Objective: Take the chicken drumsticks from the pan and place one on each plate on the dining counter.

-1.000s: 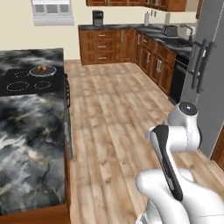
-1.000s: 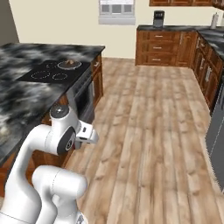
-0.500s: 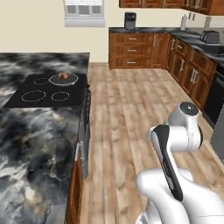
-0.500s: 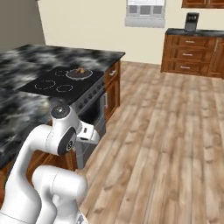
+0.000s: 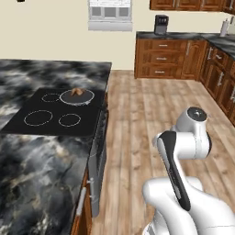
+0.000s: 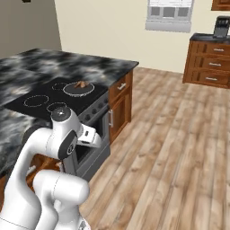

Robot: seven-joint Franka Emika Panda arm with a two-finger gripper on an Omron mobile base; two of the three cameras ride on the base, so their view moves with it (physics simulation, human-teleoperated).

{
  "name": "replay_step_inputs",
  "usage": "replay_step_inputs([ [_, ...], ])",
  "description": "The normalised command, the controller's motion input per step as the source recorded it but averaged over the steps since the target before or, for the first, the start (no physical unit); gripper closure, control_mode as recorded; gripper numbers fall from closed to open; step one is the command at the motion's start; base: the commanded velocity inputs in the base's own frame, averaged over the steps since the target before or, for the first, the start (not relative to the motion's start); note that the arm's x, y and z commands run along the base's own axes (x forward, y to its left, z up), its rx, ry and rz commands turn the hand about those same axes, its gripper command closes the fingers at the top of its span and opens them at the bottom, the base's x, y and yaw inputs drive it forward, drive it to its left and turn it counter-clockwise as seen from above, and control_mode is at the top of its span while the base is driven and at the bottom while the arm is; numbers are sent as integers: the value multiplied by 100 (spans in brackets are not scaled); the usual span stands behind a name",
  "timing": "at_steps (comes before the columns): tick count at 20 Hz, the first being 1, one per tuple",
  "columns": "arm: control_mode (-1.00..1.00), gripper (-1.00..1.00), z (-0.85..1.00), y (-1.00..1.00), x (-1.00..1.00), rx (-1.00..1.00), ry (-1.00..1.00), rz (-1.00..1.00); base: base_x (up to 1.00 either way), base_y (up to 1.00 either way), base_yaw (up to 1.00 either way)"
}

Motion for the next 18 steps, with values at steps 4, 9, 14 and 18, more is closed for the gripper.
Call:
replay_step_inputs([
  [4, 100, -100, 0, 0, 0, 0, 0, 0, 94, -44, 23],
  [9, 100, -100, 0, 0, 0, 0, 0, 0, 85, -43, 33],
  [14, 100, -100, 0, 0, 0, 0, 0, 0, 76, -44, 41],
  [18, 100, -100, 0, 0, 0, 0, 0, 0, 60, -43, 55],
])
